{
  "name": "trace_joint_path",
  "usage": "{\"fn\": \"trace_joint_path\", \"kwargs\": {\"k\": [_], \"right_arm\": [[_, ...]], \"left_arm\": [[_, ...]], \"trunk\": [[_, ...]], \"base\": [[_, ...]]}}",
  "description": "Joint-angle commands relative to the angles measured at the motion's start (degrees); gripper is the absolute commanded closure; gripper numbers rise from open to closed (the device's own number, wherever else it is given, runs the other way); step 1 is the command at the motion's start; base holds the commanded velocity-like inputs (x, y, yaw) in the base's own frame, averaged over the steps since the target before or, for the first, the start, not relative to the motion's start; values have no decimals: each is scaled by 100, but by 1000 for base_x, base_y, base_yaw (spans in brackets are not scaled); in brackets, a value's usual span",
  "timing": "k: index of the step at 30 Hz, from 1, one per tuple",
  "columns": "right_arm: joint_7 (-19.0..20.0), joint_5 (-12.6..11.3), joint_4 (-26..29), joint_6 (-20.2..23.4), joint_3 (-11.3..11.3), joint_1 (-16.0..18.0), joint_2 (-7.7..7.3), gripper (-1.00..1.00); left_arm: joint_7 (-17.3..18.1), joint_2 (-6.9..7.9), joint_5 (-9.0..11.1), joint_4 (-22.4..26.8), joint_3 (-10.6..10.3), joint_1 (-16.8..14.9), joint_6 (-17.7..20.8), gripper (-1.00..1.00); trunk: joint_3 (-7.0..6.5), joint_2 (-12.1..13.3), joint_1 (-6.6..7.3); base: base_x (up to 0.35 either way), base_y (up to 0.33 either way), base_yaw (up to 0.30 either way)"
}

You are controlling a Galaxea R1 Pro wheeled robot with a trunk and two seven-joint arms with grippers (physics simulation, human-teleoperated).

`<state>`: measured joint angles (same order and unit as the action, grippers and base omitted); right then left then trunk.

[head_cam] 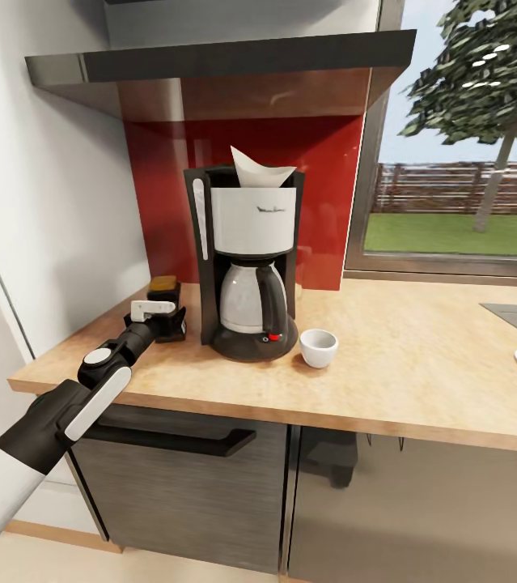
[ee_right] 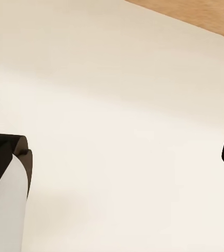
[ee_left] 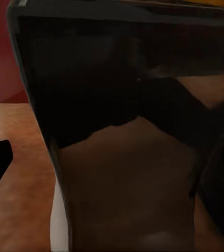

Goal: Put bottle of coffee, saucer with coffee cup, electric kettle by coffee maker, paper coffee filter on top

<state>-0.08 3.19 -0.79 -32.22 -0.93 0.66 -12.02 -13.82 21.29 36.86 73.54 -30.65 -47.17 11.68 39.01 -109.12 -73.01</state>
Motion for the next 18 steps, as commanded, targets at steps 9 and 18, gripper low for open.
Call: {"fn": "trace_joint_path", "kwargs": {"k": [9, 18], "right_arm": [[-1, 24, -9, -21, -4, 5, -2, -100], [-1, 24, -9, -21, -4, 4, -2, -100]], "left_arm": [[-51, 7, 50, 11, -20, -7, 9, -100], [-51, 7, 51, 11, -20, -8, 9, -100]], "trunk": [[6, -3, 1], [6, -3, 1]], "base": [[-137, 0, 0], [-177, 0, 0]]}}
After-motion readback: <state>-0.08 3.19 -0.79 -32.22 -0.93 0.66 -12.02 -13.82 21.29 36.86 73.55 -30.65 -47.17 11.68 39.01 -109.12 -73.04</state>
